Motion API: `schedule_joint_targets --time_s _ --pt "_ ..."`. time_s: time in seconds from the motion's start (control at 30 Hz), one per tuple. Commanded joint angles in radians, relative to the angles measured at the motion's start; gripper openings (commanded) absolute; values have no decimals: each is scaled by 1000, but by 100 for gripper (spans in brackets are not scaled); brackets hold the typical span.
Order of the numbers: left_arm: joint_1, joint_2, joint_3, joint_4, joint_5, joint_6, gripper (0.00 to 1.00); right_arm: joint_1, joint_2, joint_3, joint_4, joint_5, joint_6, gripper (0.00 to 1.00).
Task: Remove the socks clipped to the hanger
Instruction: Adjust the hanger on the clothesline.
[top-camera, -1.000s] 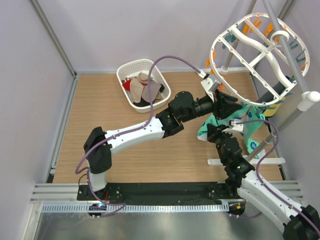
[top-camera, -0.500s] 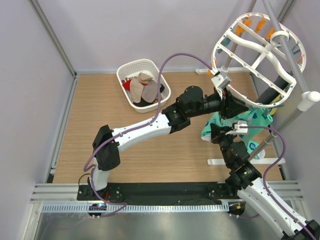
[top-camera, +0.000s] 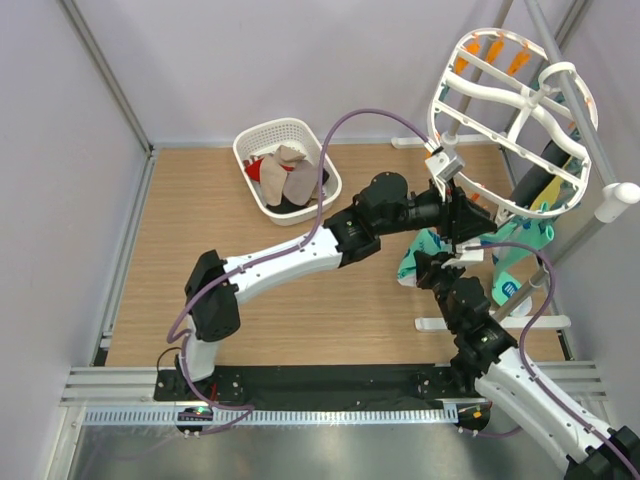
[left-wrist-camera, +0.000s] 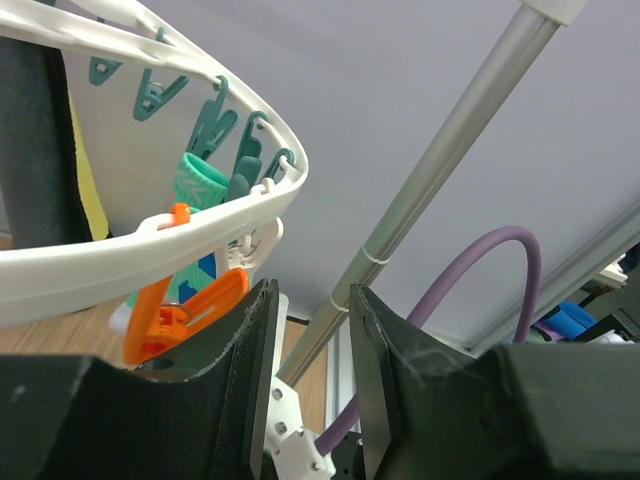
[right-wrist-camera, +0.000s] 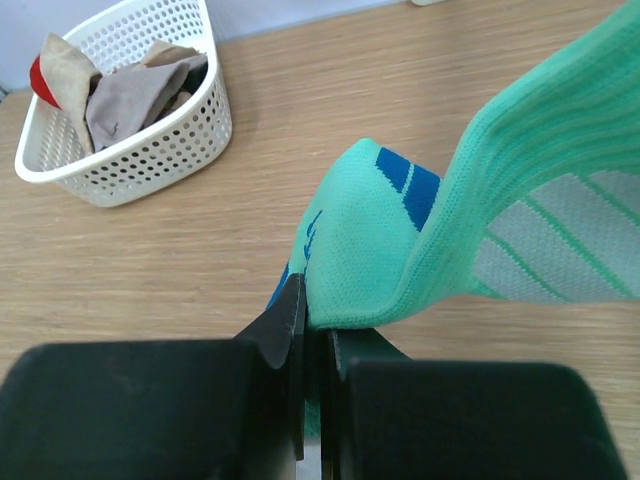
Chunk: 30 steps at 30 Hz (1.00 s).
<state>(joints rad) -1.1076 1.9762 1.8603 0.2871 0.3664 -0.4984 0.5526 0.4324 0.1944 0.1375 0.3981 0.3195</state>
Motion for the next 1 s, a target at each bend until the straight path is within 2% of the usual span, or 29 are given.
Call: schedule_joint_targets --time_s 0.0,0.17,0.27,0.33,0.5,0.63,0.73,0.8,0.87,0.9,0.97 --pt "-3 -95 -4 28 -44 30 39 4 32 59 97 -16 -8 1" --pt "8 -212 -102 7 -199 57 40 4 127 129 116 -12 -57 1" --pt "60 -250 -124 -8 -245 47 44 3 190 177 120 -8 -83 1" --pt "127 -240 -99 -31 -225 26 44 4 229 201 139 -10 -91 1" --pt "256 -130 6 21 -63 -86 45 9 360 273 188 -28 -88 1" --pt "285 -16 146 -17 -14 -62 46 9 462 353 218 -65 -129 1" --pt "331 10 217 -45 0 -101 45 10 543 420 223 -36 -164 1" --pt "365 -61 145 -39 -56 -103 45 10 603 453 243 -33 -177 1" --pt "382 -140 71 -42 -140 -69 52 10 649 502 264 -34 -203 1" --pt "387 -172 4 -54 -217 -22 52 10 693 519 269 -33 -212 1" --pt "394 -264 -35 -91 -285 15 52 7 745 577 277 -41 -232 1"
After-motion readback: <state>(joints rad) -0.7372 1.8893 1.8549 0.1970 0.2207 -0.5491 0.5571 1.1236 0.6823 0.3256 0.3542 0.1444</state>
